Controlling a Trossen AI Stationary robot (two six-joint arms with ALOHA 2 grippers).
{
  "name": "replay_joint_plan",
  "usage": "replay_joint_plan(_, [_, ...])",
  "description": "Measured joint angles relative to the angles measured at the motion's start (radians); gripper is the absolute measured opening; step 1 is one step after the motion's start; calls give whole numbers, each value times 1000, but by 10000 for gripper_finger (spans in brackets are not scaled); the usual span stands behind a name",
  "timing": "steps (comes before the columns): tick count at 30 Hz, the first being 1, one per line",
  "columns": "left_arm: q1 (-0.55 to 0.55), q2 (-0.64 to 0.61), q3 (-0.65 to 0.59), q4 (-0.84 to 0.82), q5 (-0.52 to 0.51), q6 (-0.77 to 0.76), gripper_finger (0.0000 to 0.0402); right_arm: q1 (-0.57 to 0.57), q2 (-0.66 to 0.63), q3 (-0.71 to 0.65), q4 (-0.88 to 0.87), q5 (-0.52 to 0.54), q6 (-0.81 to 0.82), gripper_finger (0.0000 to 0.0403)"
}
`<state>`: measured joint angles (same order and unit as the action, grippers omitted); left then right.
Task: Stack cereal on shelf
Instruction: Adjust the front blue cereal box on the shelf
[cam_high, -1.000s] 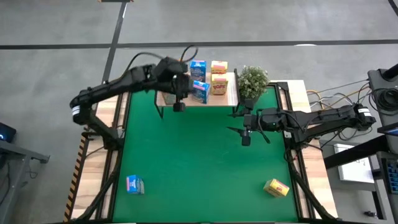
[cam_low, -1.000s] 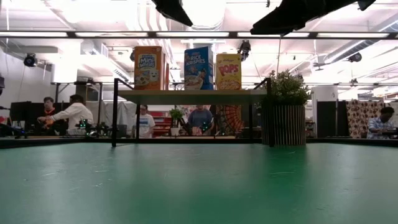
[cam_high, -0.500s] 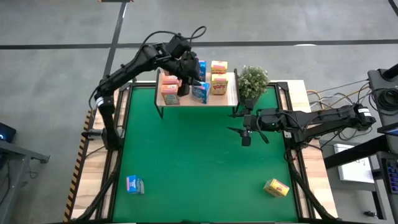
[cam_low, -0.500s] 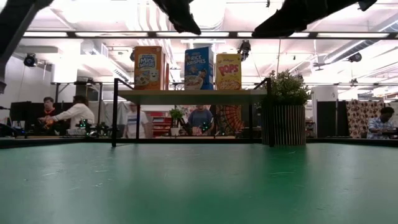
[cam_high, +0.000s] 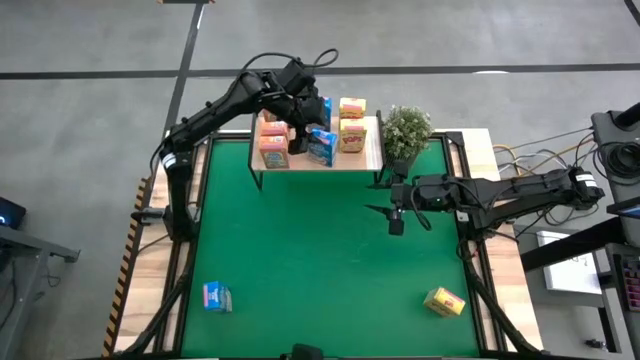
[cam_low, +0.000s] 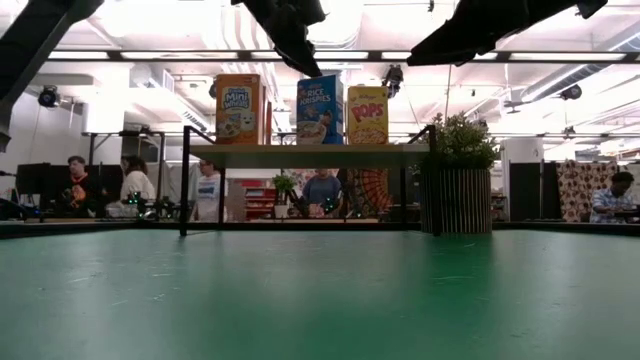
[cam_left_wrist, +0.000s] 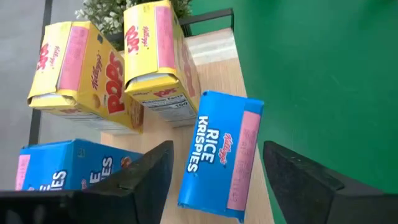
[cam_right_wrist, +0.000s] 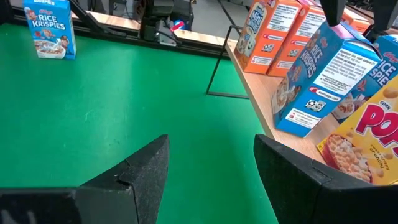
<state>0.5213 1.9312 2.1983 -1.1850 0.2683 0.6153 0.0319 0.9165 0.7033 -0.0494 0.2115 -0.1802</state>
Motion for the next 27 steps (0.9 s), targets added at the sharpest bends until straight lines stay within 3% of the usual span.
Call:
replay_joint_plan(19, [0, 0, -86, 38, 9, -2, 226, 0, 0, 0, 2, 0, -23, 224])
replay_joint_plan(27, [0, 0, -86, 40, 4, -2, 176, 0, 0, 0, 2, 0, -29, 224])
